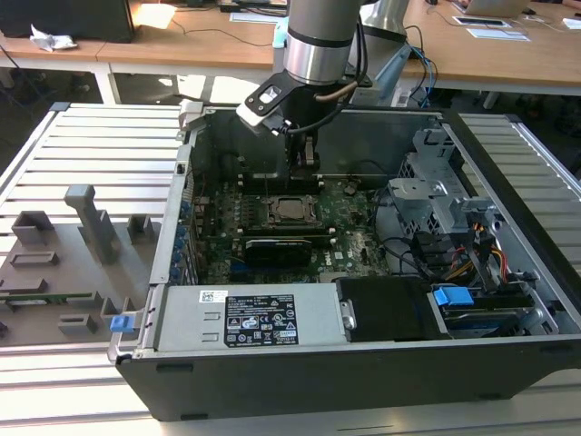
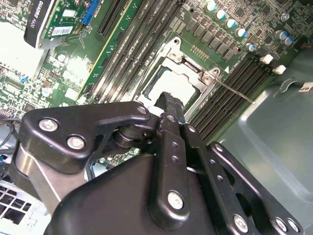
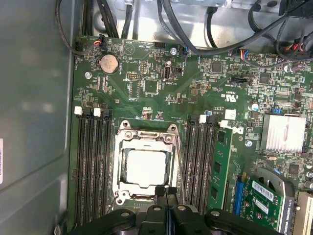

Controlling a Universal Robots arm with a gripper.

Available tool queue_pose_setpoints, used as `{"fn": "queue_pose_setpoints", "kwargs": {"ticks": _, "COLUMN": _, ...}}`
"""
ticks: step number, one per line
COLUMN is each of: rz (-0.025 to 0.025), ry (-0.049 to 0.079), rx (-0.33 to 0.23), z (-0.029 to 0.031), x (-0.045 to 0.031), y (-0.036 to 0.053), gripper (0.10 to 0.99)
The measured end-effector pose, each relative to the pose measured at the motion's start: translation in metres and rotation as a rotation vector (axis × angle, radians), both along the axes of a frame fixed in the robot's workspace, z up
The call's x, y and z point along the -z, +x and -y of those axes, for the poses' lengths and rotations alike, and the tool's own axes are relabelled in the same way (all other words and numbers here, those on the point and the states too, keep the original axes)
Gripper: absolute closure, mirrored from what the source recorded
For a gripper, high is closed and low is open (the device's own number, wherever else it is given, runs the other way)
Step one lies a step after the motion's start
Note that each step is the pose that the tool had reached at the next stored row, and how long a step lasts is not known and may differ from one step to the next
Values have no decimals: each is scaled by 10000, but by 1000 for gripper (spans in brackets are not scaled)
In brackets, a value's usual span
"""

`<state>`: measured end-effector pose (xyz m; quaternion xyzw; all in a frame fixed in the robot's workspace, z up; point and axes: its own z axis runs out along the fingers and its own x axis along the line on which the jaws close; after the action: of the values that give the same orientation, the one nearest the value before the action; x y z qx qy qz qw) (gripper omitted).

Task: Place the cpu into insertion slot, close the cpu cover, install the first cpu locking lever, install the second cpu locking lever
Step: 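Install the first cpu locking lever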

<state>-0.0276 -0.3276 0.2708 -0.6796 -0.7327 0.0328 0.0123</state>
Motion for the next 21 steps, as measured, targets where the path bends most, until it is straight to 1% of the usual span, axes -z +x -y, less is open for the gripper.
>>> {"fn": "queue_pose_setpoints", "kwargs": {"ticks": 5, "rz": 0, "ry": 0, "rx": -711, "z": 0, "x": 0, "y": 0, "gripper": 980}}
{"fn": "queue_pose_setpoints", "kwargs": {"ticks": 8, "rz": 0, "ry": 0, "rx": -1286, "z": 0, "x": 0, "y": 0, "gripper": 980}}
{"fn": "queue_pose_setpoints", "kwargs": {"ticks": 10, "rz": 0, "ry": 0, "rx": -1555, "z": 0, "x": 0, "y": 0, "gripper": 980}}
{"fn": "queue_pose_setpoints", "kwargs": {"ticks": 12, "rz": 1, "ry": 0, "rx": -2113, "z": 0, "x": 0, "y": 0, "gripper": 980}}
{"fn": "queue_pose_setpoints", "kwargs": {"ticks": 13, "rz": 0, "ry": 0, "rx": -2568, "z": 0, "x": 0, "y": 0, "gripper": 980}}
{"fn": "queue_pose_setpoints", "kwargs": {"ticks": 16, "rz": 0, "ry": 0, "rx": -3045, "z": 0, "x": 0, "y": 0, "gripper": 980}}
{"fn": "queue_pose_setpoints", "kwargs": {"ticks": 17, "rz": 0, "ry": 0, "rx": -3329, "z": 0, "x": 0, "y": 0, "gripper": 980}}
{"fn": "queue_pose_setpoints", "kwargs": {"ticks": 21, "rz": 0, "ry": 0, "rx": -3958, "z": 0, "x": 0, "y": 0, "gripper": 980}}
